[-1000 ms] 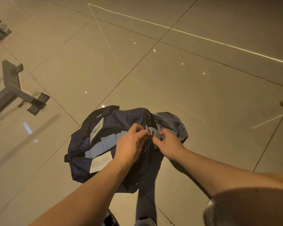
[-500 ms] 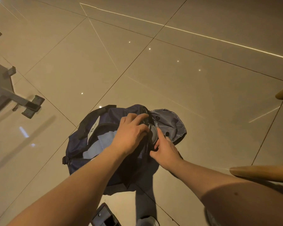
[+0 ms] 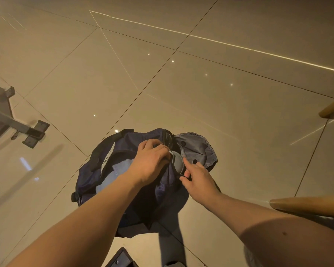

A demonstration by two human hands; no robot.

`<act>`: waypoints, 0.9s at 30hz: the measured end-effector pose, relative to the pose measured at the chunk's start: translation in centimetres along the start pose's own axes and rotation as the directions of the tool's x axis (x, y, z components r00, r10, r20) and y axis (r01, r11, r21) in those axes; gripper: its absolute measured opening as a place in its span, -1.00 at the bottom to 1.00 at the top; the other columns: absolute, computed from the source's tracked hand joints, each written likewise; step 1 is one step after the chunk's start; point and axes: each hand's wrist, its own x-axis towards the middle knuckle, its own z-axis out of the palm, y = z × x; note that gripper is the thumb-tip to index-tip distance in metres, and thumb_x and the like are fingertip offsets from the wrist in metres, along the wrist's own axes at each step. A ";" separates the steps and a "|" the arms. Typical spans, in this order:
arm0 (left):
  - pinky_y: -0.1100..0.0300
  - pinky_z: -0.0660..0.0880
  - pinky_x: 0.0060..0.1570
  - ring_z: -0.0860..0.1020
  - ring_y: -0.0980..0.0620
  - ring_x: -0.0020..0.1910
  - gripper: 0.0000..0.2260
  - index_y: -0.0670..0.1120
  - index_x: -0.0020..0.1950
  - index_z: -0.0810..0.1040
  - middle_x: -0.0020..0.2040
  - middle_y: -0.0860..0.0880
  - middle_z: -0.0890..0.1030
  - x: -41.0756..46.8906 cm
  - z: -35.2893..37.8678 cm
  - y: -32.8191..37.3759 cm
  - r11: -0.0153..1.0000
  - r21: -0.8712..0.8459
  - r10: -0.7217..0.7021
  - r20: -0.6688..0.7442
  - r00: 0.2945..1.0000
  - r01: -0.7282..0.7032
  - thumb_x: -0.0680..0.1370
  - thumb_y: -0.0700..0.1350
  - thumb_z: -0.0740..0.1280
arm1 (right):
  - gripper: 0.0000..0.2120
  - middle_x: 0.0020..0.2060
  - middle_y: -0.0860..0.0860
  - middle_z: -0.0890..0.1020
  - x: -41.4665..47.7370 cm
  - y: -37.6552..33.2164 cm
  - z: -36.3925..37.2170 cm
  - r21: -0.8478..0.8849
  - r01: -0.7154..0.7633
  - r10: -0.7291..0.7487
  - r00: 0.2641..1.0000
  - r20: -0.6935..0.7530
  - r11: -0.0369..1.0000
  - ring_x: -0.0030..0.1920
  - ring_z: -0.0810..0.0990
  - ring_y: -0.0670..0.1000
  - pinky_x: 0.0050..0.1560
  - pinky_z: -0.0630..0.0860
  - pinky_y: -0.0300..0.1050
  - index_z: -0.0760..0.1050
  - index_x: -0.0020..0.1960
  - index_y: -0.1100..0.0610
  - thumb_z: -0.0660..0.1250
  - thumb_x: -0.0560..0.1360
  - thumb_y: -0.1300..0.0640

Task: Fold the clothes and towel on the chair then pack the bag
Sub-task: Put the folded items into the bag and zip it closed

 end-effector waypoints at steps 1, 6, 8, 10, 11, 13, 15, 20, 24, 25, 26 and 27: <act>-0.04 0.16 0.34 0.39 -0.08 0.36 -0.95 0.03 0.01 0.58 0.14 0.12 0.64 0.1 0.0 0.0 1.000 -0.005 -0.002 -0.005 1.000 0.002 0.59 -0.05 0.33 | -0.41 -0.21 -0.13 0.44 -0.2 -0.2 0.1 -0.012 0.019 -0.020 1.000 -0.015 1.000 0.06 0.40 -0.02 0.17 0.47 -0.01 0.25 0.60 0.07 0.33 0.61 0.09; -0.10 0.29 0.38 0.31 -0.19 0.42 -0.93 0.11 0.07 0.55 0.27 -0.03 0.50 0.3 -0.2 0.0 0.984 -0.074 -0.162 0.027 0.986 0.164 0.64 -0.03 0.29 | -0.66 0.03 -0.01 0.54 0.3 -1.3 -0.1 0.021 -0.096 0.098 0.988 -0.120 0.995 0.11 0.55 0.10 0.18 0.53 0.07 0.57 0.36 0.04 0.17 0.64 0.11; -0.08 0.34 0.37 0.30 -0.20 0.42 -0.91 0.08 0.10 0.58 0.31 -0.07 0.47 -0.1 0.2 0.5 0.969 -0.104 -0.222 0.026 0.975 0.224 0.66 -0.05 0.29 | -0.68 0.07 0.03 0.56 0.8 -1.0 -0.5 0.014 -0.120 0.121 0.988 -0.100 0.993 0.08 0.57 0.09 0.14 0.55 0.06 0.61 0.27 -0.01 0.17 0.62 0.13; -0.08 0.39 0.35 0.33 -0.18 0.42 -0.88 0.08 0.12 0.58 0.33 -0.07 0.47 -0.8 0.7 0.7 0.962 -0.139 -0.237 -0.010 0.972 0.233 0.66 -0.03 0.27 | -0.68 0.12 0.02 0.56 0.9 -0.6 -0.8 0.047 -0.121 0.124 0.990 -0.067 0.992 0.15 0.54 0.04 0.21 0.52 -0.01 0.61 0.28 -0.01 0.18 0.63 0.15; -0.08 0.41 0.35 0.34 -0.17 0.42 -0.87 0.10 0.13 0.57 0.34 -0.07 0.47 -1.2 1.0 0.7 0.960 -0.156 -0.237 -0.019 0.971 0.232 0.65 0.00 0.24 | -0.69 0.14 0.00 0.56 1.0 -0.5 -1.1 0.070 -0.118 0.123 0.989 -0.078 0.991 0.19 0.50 0.01 0.23 0.48 -0.08 0.60 0.28 0.01 0.20 0.63 0.16; -0.09 0.42 0.34 0.34 -0.17 0.43 -0.85 0.13 0.14 0.56 0.35 -0.06 0.45 -1.6 1.3 0.6 0.956 -0.184 -0.238 -0.025 0.971 0.230 0.64 0.04 0.21 | -0.70 0.11 -0.04 0.53 1.3 -0.4 -1.8 0.107 -0.102 0.116 0.985 -0.128 0.989 0.22 0.46 -0.01 0.20 0.43 -0.15 0.57 0.32 0.04 0.27 0.61 0.18; -0.11 0.42 0.34 0.34 -0.17 0.43 -0.87 0.12 0.14 0.57 0.35 -0.07 0.46 -1.5 1.4 0.5 0.953 -0.190 -0.246 -0.026 0.969 0.237 0.65 -0.01 0.26 | -0.65 0.11 -0.06 0.48 1.9 -0.3 -2.2 0.129 -0.082 0.100 0.985 -0.142 0.988 0.18 0.49 0.00 0.23 0.47 -0.09 0.53 0.37 0.05 0.32 0.59 0.21; -0.14 0.45 0.31 0.37 -0.16 0.41 -0.89 0.15 0.11 0.56 0.32 -0.04 0.48 -1.4 1.8 0.2 0.949 -0.211 -0.247 -0.035 0.968 0.234 0.64 -0.03 0.28 | -0.69 0.16 -0.02 0.49 3.3 -1.2 -2.2 0.018 0.013 -0.012 0.999 -0.043 1.000 0.23 0.43 -0.02 0.28 0.43 -0.09 0.58 0.33 0.04 0.29 0.62 0.19; -0.10 0.52 0.21 0.47 -0.10 0.29 -0.90 0.13 0.07 0.56 0.20 0.02 0.55 -1.1 2.0 -0.3 0.959 -0.211 -0.205 -0.054 0.977 0.190 0.63 -0.06 0.31 | -0.81 0.06 -0.02 0.57 3.6 -1.8 -1.7 0.031 -0.017 0.019 0.997 -0.069 0.999 0.14 0.52 0.02 0.18 0.52 0.03 0.67 0.14 0.05 0.31 0.62 0.10; -0.10 0.53 0.17 0.50 -0.09 0.24 -0.90 0.14 0.06 0.55 0.17 0.04 0.56 -1.0 2.1 -0.4 0.961 -0.212 -0.192 -0.055 0.980 0.176 0.63 -0.06 0.30 | -0.83 0.05 -0.02 0.58 3.6 -1.9 -1.6 0.052 -0.039 0.043 0.995 -0.087 0.998 0.12 0.55 0.02 0.16 0.53 0.04 0.68 0.11 0.05 0.32 0.61 0.10; -0.10 0.54 0.14 0.51 -0.08 0.22 -0.90 0.14 0.05 0.55 0.15 0.05 0.57 -0.9 2.1 -0.5 0.962 -0.212 -0.188 -0.057 0.980 0.172 0.63 -0.07 0.30 | -0.83 0.05 -0.02 0.60 3.6 -2.0 -1.6 0.091 -0.064 0.073 0.993 -0.094 0.994 0.09 0.57 0.01 0.15 0.55 0.02 0.68 0.10 0.06 0.33 0.61 0.10; -0.11 0.54 0.13 0.51 -0.08 0.22 -0.90 0.13 0.05 0.56 0.14 0.05 0.57 -0.8 2.1 -0.6 0.962 -0.209 -0.191 -0.063 0.980 0.174 0.62 -0.08 0.31 | -0.84 0.07 -0.02 0.62 3.5 -2.1 -1.7 0.147 -0.091 0.104 0.991 -0.079 0.985 0.08 0.59 -0.01 0.16 0.55 -0.03 0.66 0.13 0.06 0.33 0.61 0.11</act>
